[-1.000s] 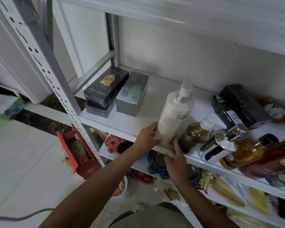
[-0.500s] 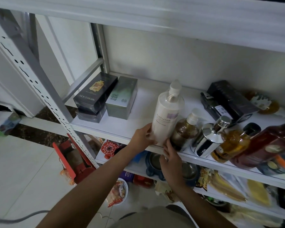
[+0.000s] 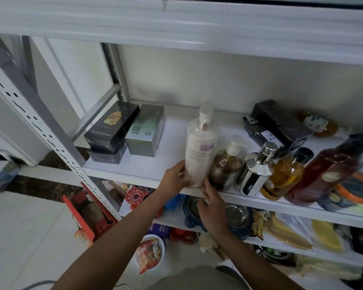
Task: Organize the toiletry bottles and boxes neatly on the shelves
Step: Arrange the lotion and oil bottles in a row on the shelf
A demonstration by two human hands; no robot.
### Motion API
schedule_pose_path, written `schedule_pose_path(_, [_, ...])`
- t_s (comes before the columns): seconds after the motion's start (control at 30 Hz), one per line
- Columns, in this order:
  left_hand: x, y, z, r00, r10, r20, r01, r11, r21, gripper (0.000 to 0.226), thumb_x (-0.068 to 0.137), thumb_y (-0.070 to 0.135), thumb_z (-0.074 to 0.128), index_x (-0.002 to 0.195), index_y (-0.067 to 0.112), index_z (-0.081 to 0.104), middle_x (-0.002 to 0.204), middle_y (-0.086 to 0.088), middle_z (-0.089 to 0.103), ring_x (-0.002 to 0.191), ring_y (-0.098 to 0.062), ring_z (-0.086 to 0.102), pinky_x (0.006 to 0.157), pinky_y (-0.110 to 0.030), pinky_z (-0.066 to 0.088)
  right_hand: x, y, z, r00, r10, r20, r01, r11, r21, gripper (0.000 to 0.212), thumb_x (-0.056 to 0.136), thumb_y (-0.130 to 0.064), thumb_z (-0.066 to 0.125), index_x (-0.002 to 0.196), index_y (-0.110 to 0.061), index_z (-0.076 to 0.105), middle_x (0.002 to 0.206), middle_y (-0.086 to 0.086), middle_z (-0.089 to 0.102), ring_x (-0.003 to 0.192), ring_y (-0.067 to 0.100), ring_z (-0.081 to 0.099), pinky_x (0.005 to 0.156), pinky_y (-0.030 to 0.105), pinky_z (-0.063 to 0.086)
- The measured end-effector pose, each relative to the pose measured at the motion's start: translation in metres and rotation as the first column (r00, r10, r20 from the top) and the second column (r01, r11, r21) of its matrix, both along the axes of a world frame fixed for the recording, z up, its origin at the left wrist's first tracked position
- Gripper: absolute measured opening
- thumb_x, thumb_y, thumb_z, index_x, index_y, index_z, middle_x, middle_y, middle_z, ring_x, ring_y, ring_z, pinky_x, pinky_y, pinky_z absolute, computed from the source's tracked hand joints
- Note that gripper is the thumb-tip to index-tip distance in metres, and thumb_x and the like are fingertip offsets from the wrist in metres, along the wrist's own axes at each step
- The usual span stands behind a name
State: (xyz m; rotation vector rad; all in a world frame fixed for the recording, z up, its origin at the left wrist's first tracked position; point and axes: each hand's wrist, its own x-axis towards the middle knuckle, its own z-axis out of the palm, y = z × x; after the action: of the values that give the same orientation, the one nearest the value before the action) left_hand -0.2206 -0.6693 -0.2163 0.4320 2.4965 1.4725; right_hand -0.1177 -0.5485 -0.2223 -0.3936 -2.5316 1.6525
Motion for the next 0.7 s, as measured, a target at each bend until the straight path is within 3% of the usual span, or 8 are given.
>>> schedule_pose_path(0.27, [0.002,0.001,-0.001,1.000,0.012,0.012,-0.012,1.000,0.003,0.063,0.075,0.003,0.073,0.132,0.010,0.048,0.124,-0.003,0.059,0.111,-0.013,0.052,0.076,0.001,0.040,-0.003,0.001,0.001,1.000,-0.004,0.016,0.003,0.999,0.051,0.067,0.086,0.003,0.054,0.145,-0.017,0.030,0.141,0.005,0.046,0.129,0.016,0.045,0.109,0.034,0.039])
schedule_pose_path(0.5, [0.003,0.001,0.003,1.000,0.000,0.017,0.001,0.999,-0.043,0.067,0.074,0.008,0.077,0.133,0.010,0.046,0.127,-0.005,0.058,0.113,-0.017,0.054,0.088,-0.018,0.041,-0.004,0.005,0.009,0.995,0.026,0.095,-0.028,0.999,0.021,0.063,0.088,0.001,0.051,0.145,-0.018,0.032,0.137,0.004,0.049,0.122,0.014,0.050,0.097,0.018,0.039])
schedule_pose_path(0.63, [-0.011,-0.009,0.018,0.997,-0.072,0.017,0.074,0.987,-0.141,0.065,0.076,0.003,0.075,0.134,0.009,0.047,0.127,-0.005,0.057,0.113,-0.019,0.055,0.083,-0.015,0.041,-0.005,0.024,0.037,0.974,0.149,0.173,-0.147,0.989,-0.028,0.052,0.089,-0.004,0.052,0.139,-0.018,0.043,0.133,0.002,0.055,0.111,0.009,0.054,0.092,0.018,0.043])
schedule_pose_path(0.7, [-0.024,-0.019,0.033,0.996,-0.084,-0.023,0.079,0.982,-0.172,0.061,0.080,0.003,0.071,0.135,0.014,0.046,0.128,-0.003,0.056,0.112,-0.017,0.056,0.088,-0.020,0.046,-0.002,0.037,0.066,0.955,0.241,0.171,-0.237,0.971,-0.043,0.044,0.091,-0.007,0.055,0.134,-0.016,0.050,0.125,0.000,0.061,0.105,0.004,0.058,0.087,0.012,0.045])
